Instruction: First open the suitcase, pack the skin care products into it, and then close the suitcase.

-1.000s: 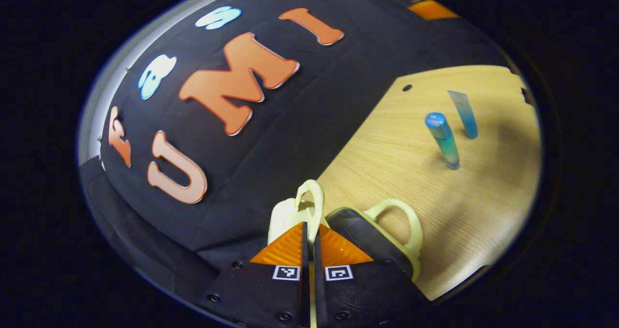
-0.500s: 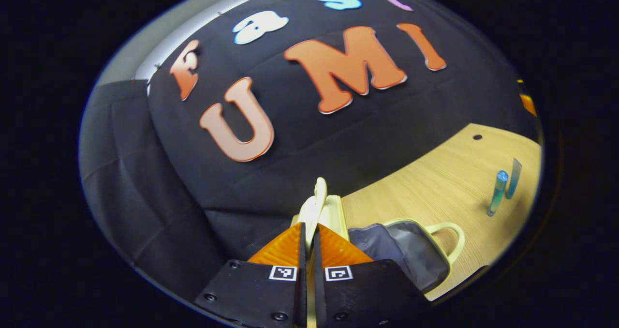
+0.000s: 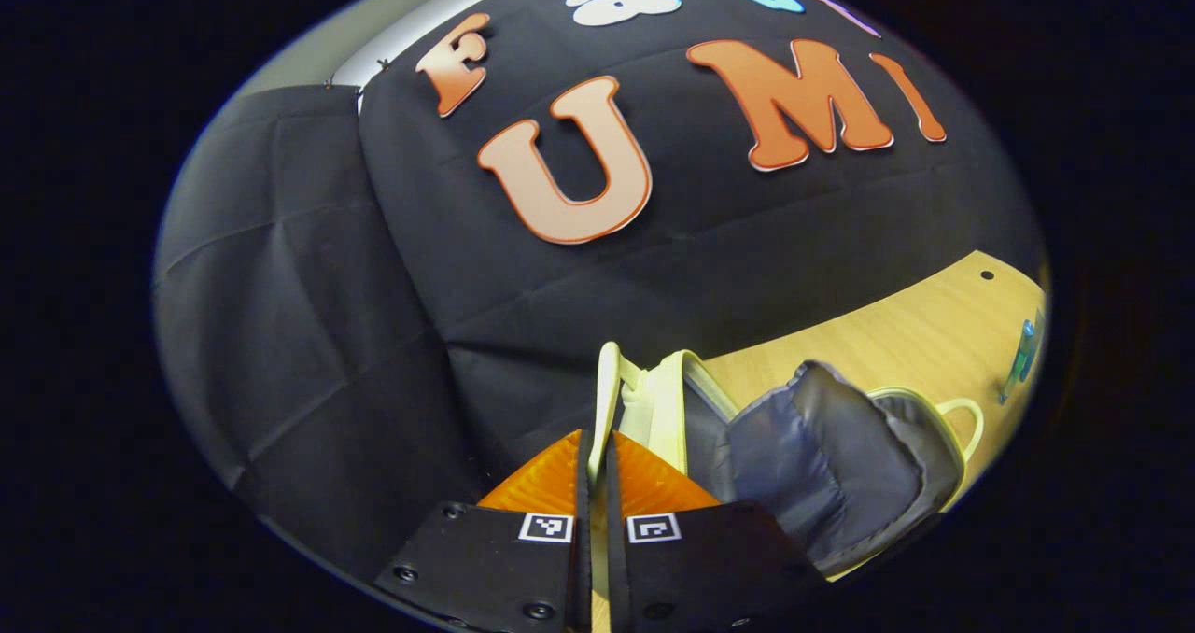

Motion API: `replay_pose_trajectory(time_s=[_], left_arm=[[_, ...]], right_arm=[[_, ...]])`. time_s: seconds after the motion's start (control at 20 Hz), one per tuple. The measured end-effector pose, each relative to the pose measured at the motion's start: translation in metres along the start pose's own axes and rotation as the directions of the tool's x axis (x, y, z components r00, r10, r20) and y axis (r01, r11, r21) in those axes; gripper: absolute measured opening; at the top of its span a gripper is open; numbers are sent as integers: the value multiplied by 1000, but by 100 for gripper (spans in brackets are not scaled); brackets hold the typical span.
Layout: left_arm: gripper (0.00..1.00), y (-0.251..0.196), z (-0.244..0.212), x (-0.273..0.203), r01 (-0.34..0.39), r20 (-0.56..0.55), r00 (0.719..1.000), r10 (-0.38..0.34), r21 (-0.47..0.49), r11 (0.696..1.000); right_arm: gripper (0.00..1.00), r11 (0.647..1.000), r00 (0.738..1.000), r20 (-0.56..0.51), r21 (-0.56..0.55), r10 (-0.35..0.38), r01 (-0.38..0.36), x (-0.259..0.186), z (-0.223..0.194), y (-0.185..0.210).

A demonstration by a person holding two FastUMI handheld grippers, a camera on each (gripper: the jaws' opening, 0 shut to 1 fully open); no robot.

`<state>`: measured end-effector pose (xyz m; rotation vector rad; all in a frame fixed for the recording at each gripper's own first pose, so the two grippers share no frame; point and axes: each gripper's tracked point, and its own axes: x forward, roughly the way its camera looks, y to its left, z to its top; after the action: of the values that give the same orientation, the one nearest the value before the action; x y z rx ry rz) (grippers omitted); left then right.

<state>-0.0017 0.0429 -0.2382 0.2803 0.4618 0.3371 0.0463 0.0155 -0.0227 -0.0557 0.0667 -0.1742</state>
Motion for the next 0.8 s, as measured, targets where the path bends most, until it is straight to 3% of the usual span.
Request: replay_pose_trajectory(time_s=[0.25,0.6,0.7,0.75,0.8], left_arm=[[7,-5,-4,8,-13,-121,992,18,40,999],[7,-3,-2,19,-3,-265,964,5,6,1000],[7,5,-6,20,-56,-263,963,65,41,998],[19,7,-9,21,-83,-244,965,98,70,994],[19,3,1,15,-91,-221,970,105,76,993]], right_arm=[[95,1000,999,-35,12,-8,9,0,-2,15],[95,998,997,-56,-19,-55,54,-9,-1,8],[95,998,996,-60,-34,-64,62,-13,-3,2],[95,998,996,-64,-36,-62,60,-14,-4,1],[95,998,996,-68,-37,-61,59,-15,-6,-1]])
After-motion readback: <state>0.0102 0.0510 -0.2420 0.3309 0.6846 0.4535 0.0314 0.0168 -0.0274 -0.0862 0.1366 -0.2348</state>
